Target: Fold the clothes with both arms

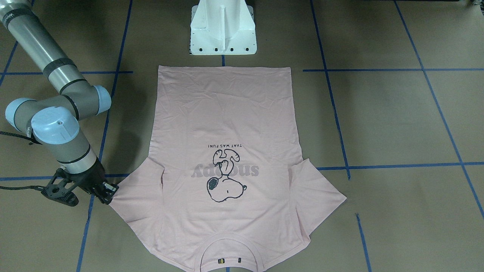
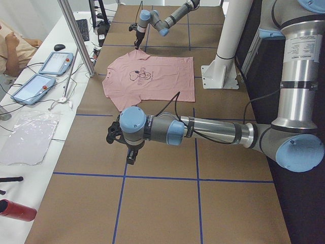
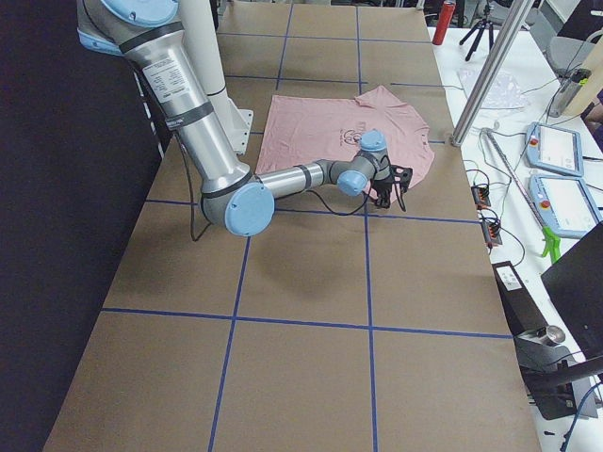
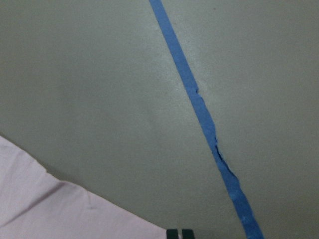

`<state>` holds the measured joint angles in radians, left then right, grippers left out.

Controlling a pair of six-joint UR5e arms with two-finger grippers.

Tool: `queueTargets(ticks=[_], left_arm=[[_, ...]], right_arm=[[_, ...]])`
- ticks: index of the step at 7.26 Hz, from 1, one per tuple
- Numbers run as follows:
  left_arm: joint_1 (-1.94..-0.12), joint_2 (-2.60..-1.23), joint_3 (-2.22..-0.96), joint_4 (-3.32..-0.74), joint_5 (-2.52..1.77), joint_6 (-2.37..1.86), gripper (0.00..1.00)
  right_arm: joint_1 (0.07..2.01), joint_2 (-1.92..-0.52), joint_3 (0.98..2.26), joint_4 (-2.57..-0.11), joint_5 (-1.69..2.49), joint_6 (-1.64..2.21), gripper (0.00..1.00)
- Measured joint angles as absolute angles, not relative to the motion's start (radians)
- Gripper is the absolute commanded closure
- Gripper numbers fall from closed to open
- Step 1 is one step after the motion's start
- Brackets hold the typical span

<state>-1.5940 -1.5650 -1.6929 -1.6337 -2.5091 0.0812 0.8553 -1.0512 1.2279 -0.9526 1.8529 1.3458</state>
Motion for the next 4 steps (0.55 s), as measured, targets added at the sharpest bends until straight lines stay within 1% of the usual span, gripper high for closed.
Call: queueTargets(ticks=[2,4], left_arm=[[-1.595,-1.565,-1.695,-1.634,-2.509,0.081,0.0],[-1.596,-1.565,-1.705,-1.634,-2.51,0.081,0.0]], right_arm=[[0.844,-1.023,1.237,-0.953,1.853,1.35,1.0],[0.792,-0.929,1.216,-0.964,1.818,1.411,1.0]])
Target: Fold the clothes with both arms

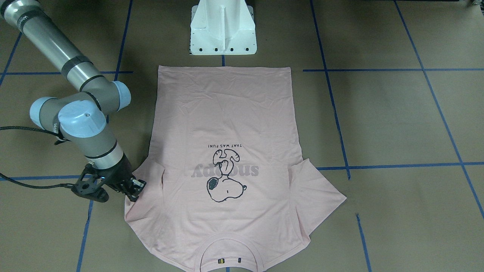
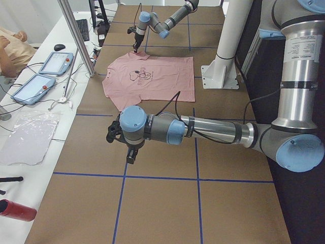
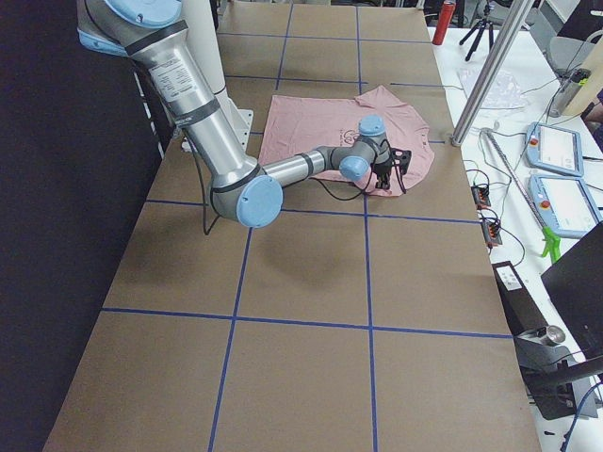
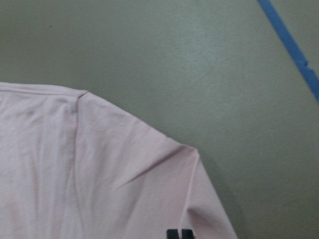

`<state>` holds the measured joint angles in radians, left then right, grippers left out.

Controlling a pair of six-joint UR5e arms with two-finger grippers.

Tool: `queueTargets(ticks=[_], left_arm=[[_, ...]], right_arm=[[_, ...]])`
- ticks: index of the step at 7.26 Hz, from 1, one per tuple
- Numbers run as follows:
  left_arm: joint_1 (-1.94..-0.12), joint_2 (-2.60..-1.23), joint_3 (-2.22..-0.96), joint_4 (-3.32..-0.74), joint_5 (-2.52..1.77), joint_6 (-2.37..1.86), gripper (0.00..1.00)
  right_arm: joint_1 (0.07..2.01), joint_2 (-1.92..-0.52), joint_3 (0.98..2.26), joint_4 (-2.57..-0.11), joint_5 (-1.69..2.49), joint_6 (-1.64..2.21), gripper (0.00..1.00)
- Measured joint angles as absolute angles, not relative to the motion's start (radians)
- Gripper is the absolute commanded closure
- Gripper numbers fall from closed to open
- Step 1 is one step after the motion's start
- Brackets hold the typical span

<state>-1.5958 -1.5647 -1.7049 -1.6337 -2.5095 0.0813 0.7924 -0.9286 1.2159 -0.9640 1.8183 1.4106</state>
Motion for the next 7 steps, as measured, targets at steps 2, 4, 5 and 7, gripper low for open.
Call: queueTargets(ticks=[2,4,5,7], left_arm=[[-1.596,-1.565,-1.716,-1.634,-2.51,0.081,0.0],[-1.596,-1.565,-1.723,-1.634,-2.51,0.081,0.0],[-1.595,-1.566,-1.725,-1.634,-2.512,0.081,0.0],[-1.587,-1.574,-1.716,-1.654,-2.583,0.056,0.0]], right_arm=[[0.759,-0.816,1.117,-0.965,1.758,1.458,1.0],[0.753,-0.75,1.044,-0.964,1.739,1.465,0.01],[0.753,-0.725,1.018,-0.963,1.727,1.466,0.0],[0.754,-0.702,0.999,-0.963,1.712,1.467,0.0]])
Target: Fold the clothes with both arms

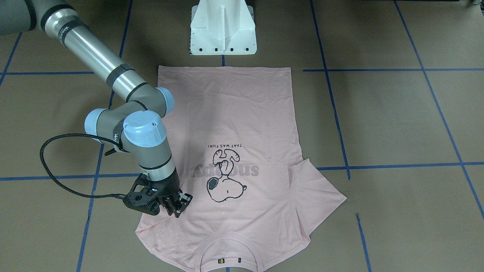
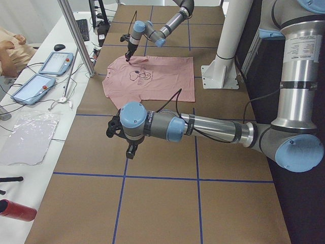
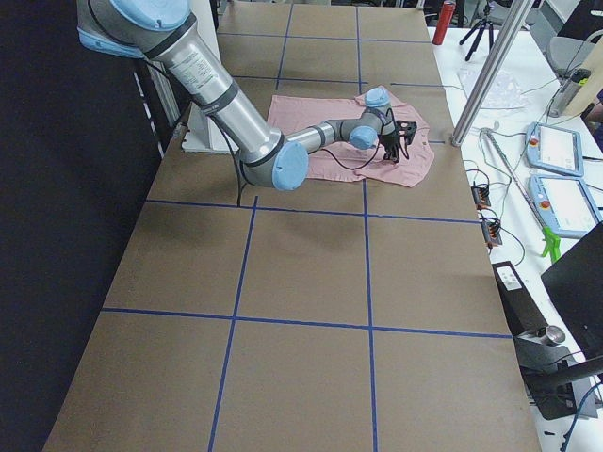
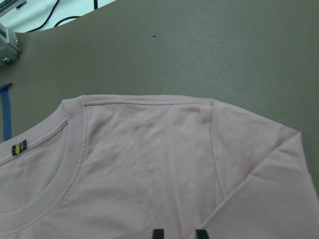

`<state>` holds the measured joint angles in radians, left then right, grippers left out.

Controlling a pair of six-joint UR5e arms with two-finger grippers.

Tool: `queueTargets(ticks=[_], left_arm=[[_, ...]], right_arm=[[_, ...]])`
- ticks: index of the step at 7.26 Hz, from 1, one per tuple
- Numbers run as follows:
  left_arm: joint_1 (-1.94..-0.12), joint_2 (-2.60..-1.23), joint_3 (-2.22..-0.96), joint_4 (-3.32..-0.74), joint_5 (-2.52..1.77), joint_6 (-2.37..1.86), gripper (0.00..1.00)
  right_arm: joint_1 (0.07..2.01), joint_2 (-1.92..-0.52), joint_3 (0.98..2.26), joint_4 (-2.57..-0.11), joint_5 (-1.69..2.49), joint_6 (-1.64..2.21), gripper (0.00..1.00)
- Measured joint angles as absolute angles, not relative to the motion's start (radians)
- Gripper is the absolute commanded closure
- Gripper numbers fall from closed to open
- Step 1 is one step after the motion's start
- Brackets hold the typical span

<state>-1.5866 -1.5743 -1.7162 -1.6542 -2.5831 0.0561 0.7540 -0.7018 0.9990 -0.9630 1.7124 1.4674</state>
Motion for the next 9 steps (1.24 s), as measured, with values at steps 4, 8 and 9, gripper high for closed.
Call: queueTargets(ticks=[4,8,9], left_arm=[[-1.3,-1.754,-1.663,-2.0,-2.555,-0.517,0.0],[-0.991,-2.064,-1.332,-2.136,-2.223,-0.89,0.12],[-0.975,-2.104,-1.231,-2.209,-2.188,-0.903,0.15]], right_arm=[[0.801,-0.815,1.222,-0.958,1.818,1.473,0.0],[0.895,-1.097,1.551,-0.952,1.985,1.462,0.0],[0.9,-1.115,1.572,-0.951,1.991,1.461,0.0]])
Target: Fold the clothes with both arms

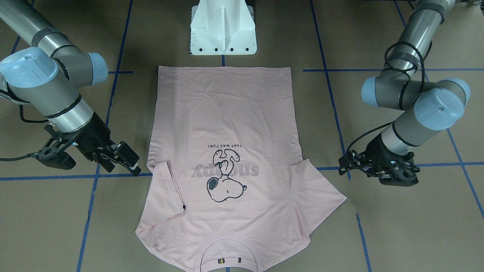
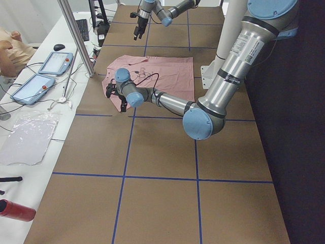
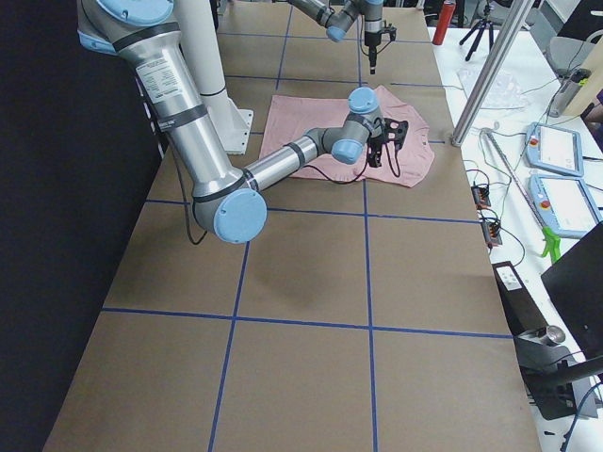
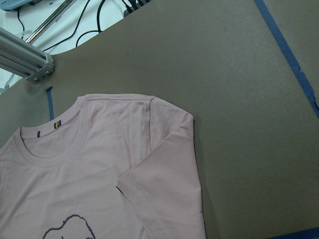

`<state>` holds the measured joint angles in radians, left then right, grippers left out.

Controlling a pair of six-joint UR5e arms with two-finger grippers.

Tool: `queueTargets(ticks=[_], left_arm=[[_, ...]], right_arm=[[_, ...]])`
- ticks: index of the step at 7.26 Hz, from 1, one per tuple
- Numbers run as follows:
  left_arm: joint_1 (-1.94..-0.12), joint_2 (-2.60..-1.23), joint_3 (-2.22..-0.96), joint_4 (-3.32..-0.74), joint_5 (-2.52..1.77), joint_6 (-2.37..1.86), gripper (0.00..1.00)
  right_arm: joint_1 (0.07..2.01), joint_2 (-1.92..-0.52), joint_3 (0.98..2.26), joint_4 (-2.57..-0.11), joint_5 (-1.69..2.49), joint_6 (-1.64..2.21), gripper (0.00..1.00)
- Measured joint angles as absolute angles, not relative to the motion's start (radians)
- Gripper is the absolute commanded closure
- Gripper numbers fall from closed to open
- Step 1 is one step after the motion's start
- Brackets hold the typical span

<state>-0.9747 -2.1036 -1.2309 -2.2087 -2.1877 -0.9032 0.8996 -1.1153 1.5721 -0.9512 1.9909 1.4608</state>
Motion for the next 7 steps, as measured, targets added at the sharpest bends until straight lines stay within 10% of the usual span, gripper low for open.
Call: queueTargets(ticks=[4,5,6,7], left_arm=[[-0.919,-2.18,-1.081,-2.28,-2.07,-0.91,0.36],[-0.918,-2.188,-1.071,-2.281,-2.067,-0.91,0.54],[-0.918,-2.197,-1.059,-2.281,-2.066,-0.91,0.93],[-0.917,-2.205,-1.051,-2.281,-2.066,-0.91,1.0]], right_arm=[[0.899,-1.123,1.579,-0.951,1.983,1.459,0.0],[0.899,-1.123,1.577,-0.951,1.982,1.458,0.0],[0.899,-1.124,1.574,-0.951,1.982,1.458,0.0],[0.899,-1.125,1.573,-0.951,1.982,1.457,0.0]])
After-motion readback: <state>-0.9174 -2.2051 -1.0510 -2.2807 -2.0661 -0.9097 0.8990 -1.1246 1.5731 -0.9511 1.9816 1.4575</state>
